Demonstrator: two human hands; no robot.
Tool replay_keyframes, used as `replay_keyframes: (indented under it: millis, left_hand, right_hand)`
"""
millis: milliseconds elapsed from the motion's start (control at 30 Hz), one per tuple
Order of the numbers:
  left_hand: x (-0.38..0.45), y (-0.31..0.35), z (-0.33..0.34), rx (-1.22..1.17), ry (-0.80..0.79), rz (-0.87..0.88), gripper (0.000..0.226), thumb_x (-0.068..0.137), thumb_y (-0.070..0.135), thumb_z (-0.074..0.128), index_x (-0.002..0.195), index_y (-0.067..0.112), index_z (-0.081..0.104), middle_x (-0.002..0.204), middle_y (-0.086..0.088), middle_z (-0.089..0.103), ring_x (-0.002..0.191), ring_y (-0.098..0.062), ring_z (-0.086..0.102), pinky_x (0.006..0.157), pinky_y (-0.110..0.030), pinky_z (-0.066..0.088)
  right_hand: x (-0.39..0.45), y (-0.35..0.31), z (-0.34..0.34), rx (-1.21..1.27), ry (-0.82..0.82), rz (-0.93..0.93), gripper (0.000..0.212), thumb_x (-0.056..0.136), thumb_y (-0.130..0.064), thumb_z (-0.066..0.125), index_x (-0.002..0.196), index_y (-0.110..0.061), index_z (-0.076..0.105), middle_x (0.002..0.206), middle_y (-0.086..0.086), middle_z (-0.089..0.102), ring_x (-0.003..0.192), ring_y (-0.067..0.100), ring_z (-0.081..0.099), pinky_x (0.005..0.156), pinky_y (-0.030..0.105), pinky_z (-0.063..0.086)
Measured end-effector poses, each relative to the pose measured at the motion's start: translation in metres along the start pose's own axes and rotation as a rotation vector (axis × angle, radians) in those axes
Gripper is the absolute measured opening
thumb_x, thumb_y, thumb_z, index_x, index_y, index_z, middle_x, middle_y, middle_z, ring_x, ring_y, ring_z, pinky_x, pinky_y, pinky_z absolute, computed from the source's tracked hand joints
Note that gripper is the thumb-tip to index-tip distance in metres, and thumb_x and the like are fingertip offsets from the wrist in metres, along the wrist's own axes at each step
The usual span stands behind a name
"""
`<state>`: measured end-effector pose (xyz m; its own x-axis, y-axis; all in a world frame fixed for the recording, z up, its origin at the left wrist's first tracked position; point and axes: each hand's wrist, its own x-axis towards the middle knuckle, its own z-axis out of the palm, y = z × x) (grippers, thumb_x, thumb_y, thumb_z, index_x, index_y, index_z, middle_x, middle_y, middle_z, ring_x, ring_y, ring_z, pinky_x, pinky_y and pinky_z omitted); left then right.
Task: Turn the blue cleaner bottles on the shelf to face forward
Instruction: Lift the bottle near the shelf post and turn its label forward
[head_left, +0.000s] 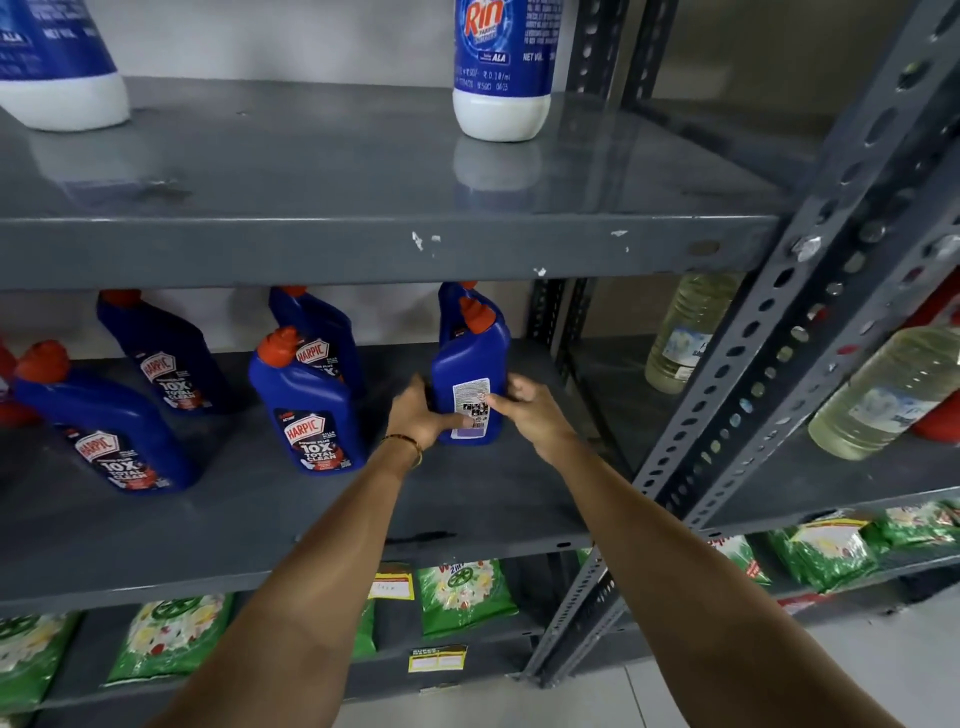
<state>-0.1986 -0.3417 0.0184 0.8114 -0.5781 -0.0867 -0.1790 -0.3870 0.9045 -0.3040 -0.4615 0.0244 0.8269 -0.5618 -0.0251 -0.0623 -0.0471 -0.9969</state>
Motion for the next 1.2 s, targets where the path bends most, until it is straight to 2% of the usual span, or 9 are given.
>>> replay_keyframes:
  millis: [167,333,467,633,767,900,967,1067,1200]
  left_hand:
    - [-0.02,0.002,0.006,0.089,0.209,0.083,0.059,0.052,0.036,0.086,0.084,0.011,0.044,0.086,-0.006,0.063,0.074,-0.022,0.061,0.067,-0.039,0.053]
    - [-0.039,0.01,0.021,0.173,0.337,0.134,0.056,0.057,0.05,0.076,0.08,0.015,0.039,0.081,-0.004,0.059,0.067,-0.023,0.056,0.059,-0.037,0.047]
    - [-0.043,0.008,0.016,0.229,0.347,0.215,0.055,0.058,0.053,0.073,0.078,0.016,0.039,0.073,0.001,0.055,0.061,-0.021,0.054,0.055,-0.033,0.042]
    - [-0.043,0.001,0.003,0.021,0.117,0.23,0.053,0.05,0.049,0.081,0.076,0.018,0.048,0.072,0.001,0.062,0.064,-0.015,0.06,0.055,-0.028,0.05]
    - [-0.041,-0.003,-0.012,-0.489,-0.296,-0.054,0.035,0.071,0.028,0.074,0.098,0.014,0.057,0.102,-0.009,0.064,0.086,-0.016,0.066,0.073,-0.026,0.056]
    - [-0.046,-0.006,-0.014,-0.694,-0.598,-0.238,0.052,0.074,0.034,0.063,0.118,0.009,0.054,0.111,-0.011,0.066,0.104,-0.023,0.062,0.09,-0.037,0.052]
    - [-0.048,-0.008,-0.01,-0.757,-0.641,-0.243,0.045,0.078,0.035,0.059,0.115,0.01,0.057,0.106,-0.009,0.07,0.102,-0.023,0.064,0.09,-0.04,0.053]
    - [-0.049,-0.01,-0.009,-0.833,-0.663,-0.252,0.032,0.079,0.029,0.059,0.106,0.011,0.062,0.096,-0.006,0.073,0.093,-0.019,0.068,0.083,-0.036,0.055]
    - [-0.048,-0.007,-0.009,-0.791,-0.707,-0.232,0.033,0.073,0.026,0.064,0.103,0.011,0.062,0.094,-0.008,0.072,0.092,-0.021,0.067,0.08,-0.034,0.058]
  right_hand:
    - [-0.004,-0.015,0.004,0.027,0.013,-0.024,0.037,0.085,-0.008,0.06,0.121,-0.012,0.054,0.115,0.005,0.064,0.1,0.017,0.063,0.079,0.022,0.053]
    - [-0.005,-0.025,0.019,-0.062,0.045,0.039,0.067,0.065,-0.022,0.079,0.122,-0.02,0.046,0.118,0.004,0.064,0.106,0.019,0.061,0.093,0.038,0.051]
    - [-0.01,-0.024,0.019,-0.078,0.118,0.001,0.065,0.06,-0.026,0.081,0.117,-0.02,0.051,0.111,0.002,0.067,0.101,0.017,0.063,0.092,0.04,0.052]
    - [-0.019,-0.021,0.019,-0.197,0.219,-0.039,0.051,0.056,-0.036,0.077,0.102,-0.03,0.054,0.091,-0.014,0.064,0.087,0.009,0.062,0.074,0.022,0.048]
    - [-0.024,-0.023,0.01,-0.111,0.216,-0.03,0.036,0.063,-0.029,0.073,0.096,-0.026,0.06,0.093,-0.007,0.068,0.088,0.014,0.065,0.072,0.024,0.049]
    - [-0.027,-0.025,0.001,0.044,0.068,-0.003,0.031,0.07,-0.019,0.068,0.101,-0.013,0.066,0.099,0.007,0.07,0.096,0.027,0.064,0.083,0.038,0.051]
    - [-0.028,-0.025,-0.001,0.086,0.029,0.027,0.034,0.069,-0.023,0.065,0.1,-0.009,0.064,0.098,0.01,0.069,0.095,0.028,0.063,0.089,0.043,0.048]
    - [-0.031,-0.024,-0.004,0.195,-0.034,0.056,0.023,0.067,-0.025,0.063,0.087,-0.014,0.066,0.084,0.003,0.068,0.082,0.02,0.063,0.081,0.036,0.048]
    - [-0.032,-0.023,-0.01,0.323,-0.123,0.1,0.008,0.071,-0.022,0.061,0.074,-0.022,0.069,0.076,-0.003,0.071,0.075,0.015,0.066,0.073,0.028,0.053]
